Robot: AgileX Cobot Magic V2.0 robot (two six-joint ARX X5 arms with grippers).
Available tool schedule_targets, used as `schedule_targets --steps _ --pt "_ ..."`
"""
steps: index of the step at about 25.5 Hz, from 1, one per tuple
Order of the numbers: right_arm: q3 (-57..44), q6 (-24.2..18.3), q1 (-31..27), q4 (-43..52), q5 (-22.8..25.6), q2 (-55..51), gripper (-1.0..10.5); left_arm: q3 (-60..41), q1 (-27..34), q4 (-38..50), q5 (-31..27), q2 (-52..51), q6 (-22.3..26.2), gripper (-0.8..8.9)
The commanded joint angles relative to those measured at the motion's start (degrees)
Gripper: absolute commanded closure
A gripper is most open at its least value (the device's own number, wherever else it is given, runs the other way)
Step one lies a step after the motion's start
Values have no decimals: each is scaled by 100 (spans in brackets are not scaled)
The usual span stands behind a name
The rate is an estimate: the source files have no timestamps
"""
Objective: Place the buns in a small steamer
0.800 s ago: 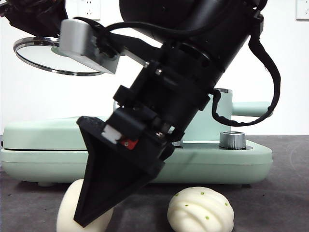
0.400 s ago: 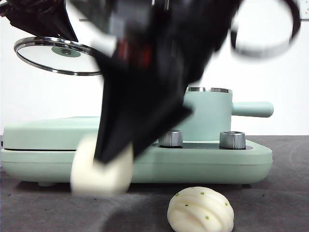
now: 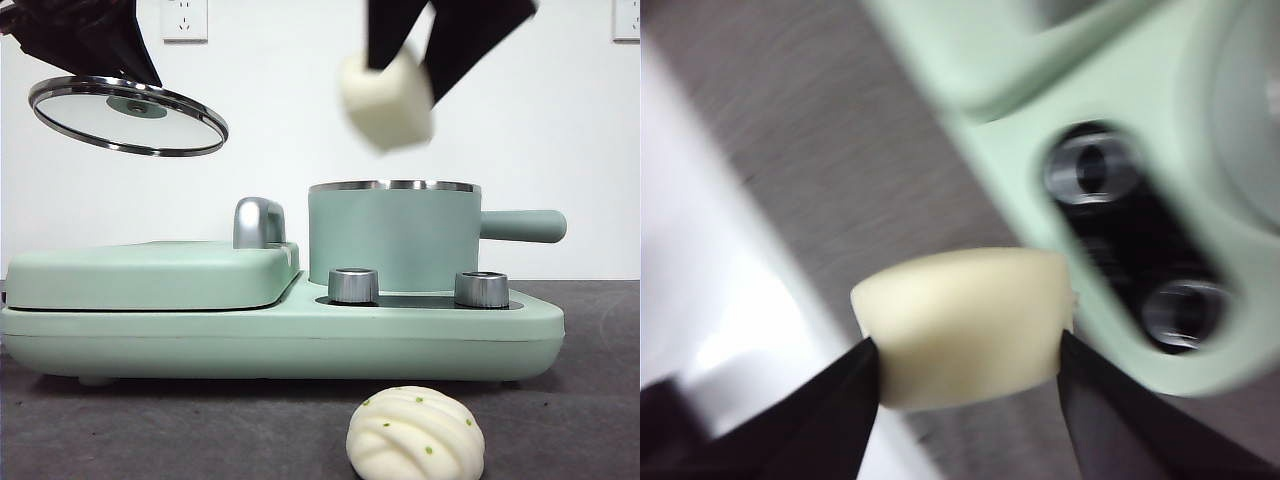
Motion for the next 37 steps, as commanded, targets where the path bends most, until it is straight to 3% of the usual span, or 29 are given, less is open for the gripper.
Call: schedule_targets --steps 1,8,14,26,31,37 --pt "487 76 -321 2 109 170 689 105 -9 164 0 -15 42 802" --pt "1307 -157 -1167 417 109 850 689 105 -9 164 0 -15 39 802" --pt "1565 -254 -1488 973 87 1572 689 105 -9 162 0 -15 37 802" --pt "1565 -411 -1591 1921 125 2623 689 105 -9 328 0 -15 20 802" --pt "1565 -730 -1589 1961 717 2911 687 105 -9 321 0 -15 20 802" --pt "1690 -741 -1574 1725 662 2894 559 105 -9 315 0 -15 20 802"
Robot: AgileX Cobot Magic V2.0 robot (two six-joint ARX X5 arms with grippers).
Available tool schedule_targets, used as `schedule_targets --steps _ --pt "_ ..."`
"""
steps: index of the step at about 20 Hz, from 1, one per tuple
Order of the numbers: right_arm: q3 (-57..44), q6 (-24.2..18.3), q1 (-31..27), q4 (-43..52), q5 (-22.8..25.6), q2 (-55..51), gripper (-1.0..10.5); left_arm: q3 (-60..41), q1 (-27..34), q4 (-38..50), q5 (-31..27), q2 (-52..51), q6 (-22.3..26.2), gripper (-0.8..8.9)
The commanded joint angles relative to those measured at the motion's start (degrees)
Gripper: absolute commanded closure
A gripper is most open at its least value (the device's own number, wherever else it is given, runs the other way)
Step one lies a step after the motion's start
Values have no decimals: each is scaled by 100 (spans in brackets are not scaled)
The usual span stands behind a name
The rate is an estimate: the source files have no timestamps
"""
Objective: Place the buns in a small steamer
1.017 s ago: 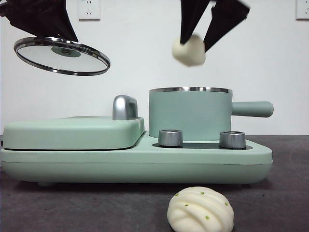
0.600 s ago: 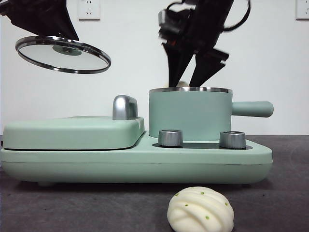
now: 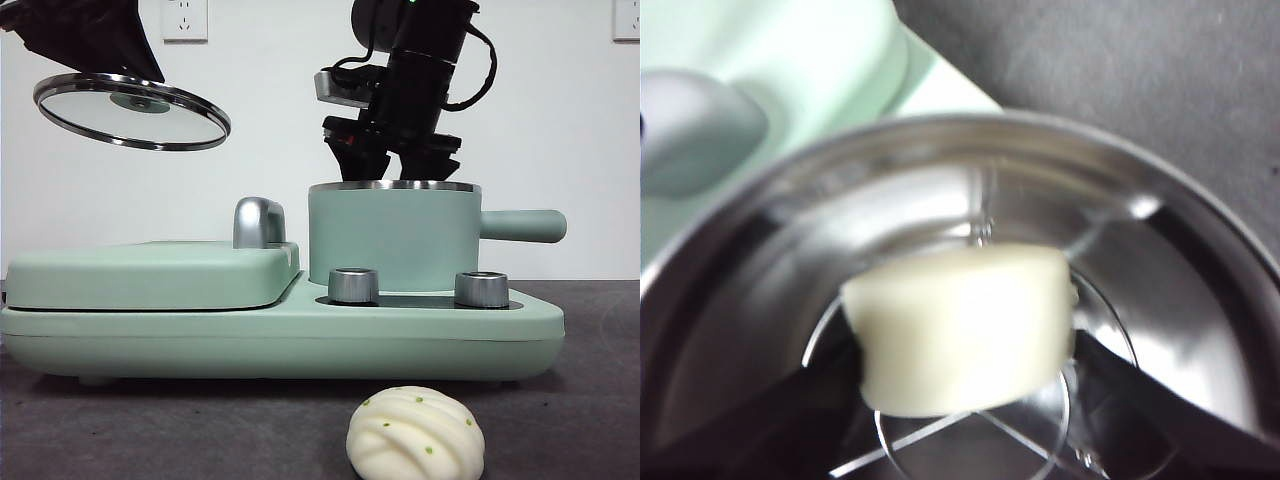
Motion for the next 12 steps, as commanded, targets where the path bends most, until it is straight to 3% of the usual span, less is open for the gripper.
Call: schedule_targets --steps 1,5,7,9,12 --pt "308 -81 37 -186 7 90 548 105 -9 173 0 -15 20 802" --pt "855 -28 35 -682 -22 -63 545 105 -9 170 0 -15 20 802" --pt "940 87 35 -728 -431 -297 545 105 -9 168 0 -15 20 802" --pt "879 136 63 -457 -922 -601 547 105 -9 151 0 -15 20 802" --pt "304 308 306 293 -822 -1204 561 105 -9 144 0 -15 20 802"
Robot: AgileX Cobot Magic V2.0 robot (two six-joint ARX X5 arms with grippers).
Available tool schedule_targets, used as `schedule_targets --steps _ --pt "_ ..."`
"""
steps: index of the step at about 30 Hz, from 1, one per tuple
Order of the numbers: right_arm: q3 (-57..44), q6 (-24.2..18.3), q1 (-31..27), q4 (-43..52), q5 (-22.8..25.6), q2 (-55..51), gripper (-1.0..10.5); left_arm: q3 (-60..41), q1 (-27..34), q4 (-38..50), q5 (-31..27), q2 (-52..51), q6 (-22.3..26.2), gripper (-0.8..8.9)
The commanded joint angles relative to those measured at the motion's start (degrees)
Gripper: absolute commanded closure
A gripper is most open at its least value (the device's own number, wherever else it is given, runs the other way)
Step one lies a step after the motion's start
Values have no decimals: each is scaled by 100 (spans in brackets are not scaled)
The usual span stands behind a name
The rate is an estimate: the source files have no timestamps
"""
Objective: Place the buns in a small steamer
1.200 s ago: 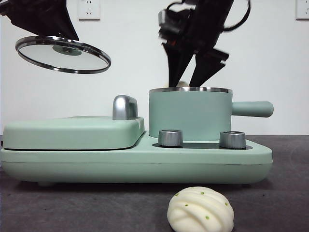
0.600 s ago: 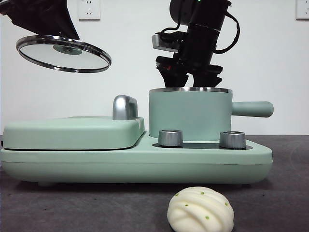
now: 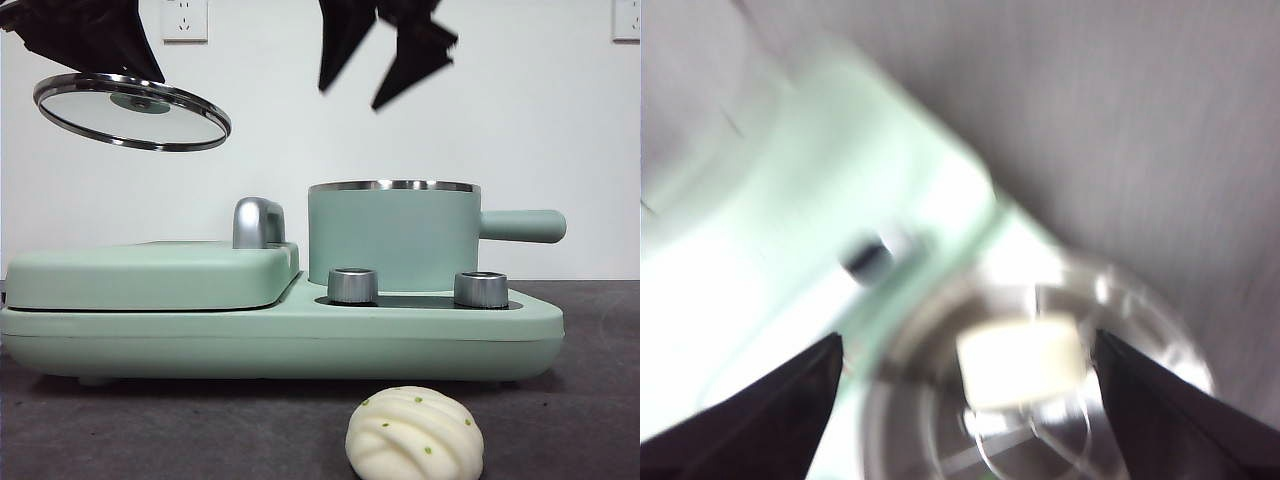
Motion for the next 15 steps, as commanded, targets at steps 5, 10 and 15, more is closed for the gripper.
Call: schedule_targets --steps 5,10,15 --pt "-1672 361 575 1707 334 -1152 561 105 -9 155 -2 -15 20 802" --pt "-3206 450 977 2900 551 -2118 561 105 -9 157 -2 -13 20 802" --pt "-4603 533 1394 3799 551 -3021 561 105 -9 155 -2 -13 20 802"
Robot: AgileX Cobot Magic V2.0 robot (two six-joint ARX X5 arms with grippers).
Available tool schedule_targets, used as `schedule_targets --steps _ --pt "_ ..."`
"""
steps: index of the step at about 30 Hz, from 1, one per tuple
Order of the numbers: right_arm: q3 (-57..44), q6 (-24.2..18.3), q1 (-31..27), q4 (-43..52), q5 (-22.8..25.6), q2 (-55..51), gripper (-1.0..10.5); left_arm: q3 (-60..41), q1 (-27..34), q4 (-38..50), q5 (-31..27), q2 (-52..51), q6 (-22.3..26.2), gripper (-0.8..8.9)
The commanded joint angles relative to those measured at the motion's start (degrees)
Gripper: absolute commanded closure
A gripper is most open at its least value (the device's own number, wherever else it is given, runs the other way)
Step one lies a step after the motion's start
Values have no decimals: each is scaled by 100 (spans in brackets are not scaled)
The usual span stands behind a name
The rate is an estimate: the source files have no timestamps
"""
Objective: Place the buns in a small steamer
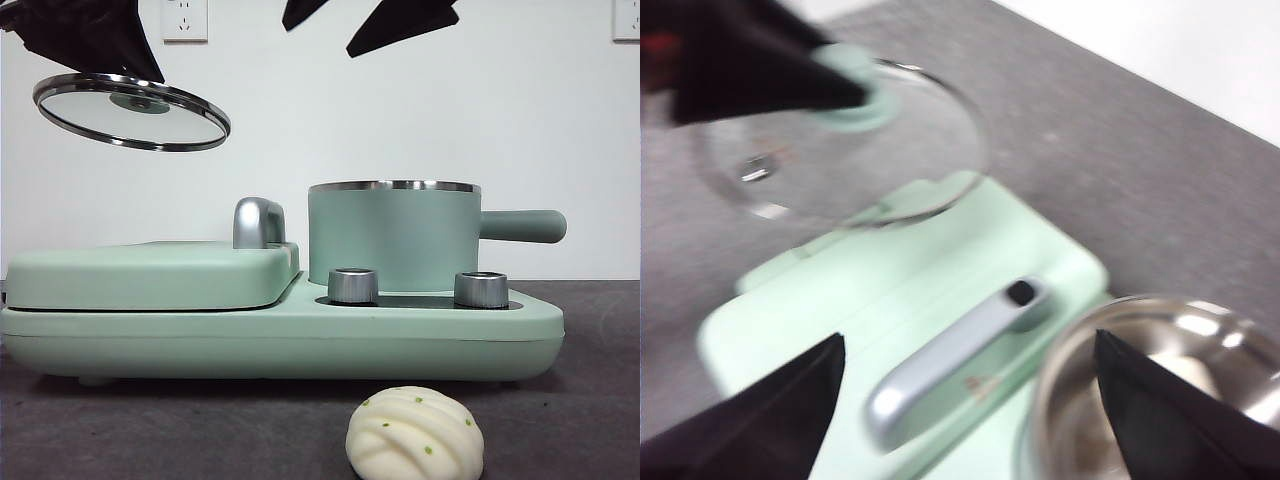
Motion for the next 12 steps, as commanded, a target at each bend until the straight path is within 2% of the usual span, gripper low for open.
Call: schedule_targets --steps 1,6,12 --pt "-632 181 251 203 9 -358 561 105 -9 155 -2 -13 20 802" --pt "-1606 299 708 153 -2 -992 561 105 -11 155 -2 -13 20 802" --pt "-2315 713 1211 50 35 -1191 561 105 -11 155 0 -13 17 802"
